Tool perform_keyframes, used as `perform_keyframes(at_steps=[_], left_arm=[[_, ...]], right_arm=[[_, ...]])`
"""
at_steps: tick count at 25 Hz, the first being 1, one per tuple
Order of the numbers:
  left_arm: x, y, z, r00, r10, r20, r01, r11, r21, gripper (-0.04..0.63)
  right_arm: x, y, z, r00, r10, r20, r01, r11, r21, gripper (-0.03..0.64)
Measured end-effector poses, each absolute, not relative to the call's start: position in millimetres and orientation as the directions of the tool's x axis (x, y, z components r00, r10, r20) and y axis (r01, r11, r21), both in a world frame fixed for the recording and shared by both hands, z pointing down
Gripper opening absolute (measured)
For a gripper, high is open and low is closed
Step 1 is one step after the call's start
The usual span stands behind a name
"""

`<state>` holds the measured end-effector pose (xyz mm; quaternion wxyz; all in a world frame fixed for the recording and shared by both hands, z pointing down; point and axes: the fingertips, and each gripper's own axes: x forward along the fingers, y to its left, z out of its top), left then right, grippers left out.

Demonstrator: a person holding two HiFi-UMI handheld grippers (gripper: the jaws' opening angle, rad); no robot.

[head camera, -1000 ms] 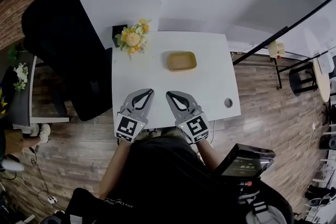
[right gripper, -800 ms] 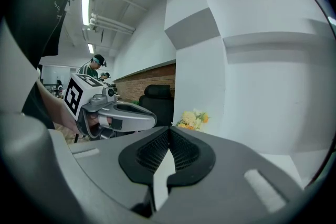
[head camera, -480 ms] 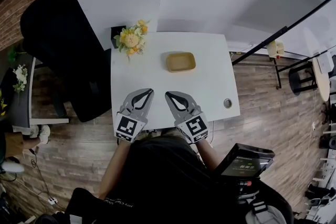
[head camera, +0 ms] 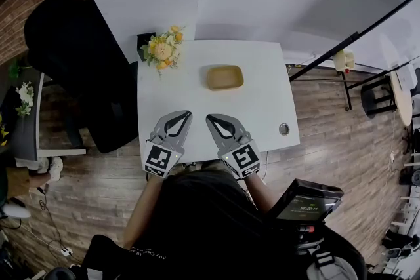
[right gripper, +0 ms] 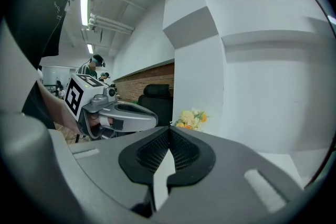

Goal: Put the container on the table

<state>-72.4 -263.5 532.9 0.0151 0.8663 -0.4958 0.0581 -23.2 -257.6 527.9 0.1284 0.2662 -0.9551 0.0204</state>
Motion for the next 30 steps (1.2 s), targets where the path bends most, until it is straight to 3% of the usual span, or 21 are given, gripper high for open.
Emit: perform_keyframes(at_steps=[30], left_arm=[[-66.9, -262.7, 539.2, 0.517, -0.844, 0.142, -0.848, -0.528, -0.050, 0.008]], right_arm=[[-17.5, -260.7, 528.1, -0.817, -0.524, 0.240, -0.537, 0.844, 0.014, 0.013]])
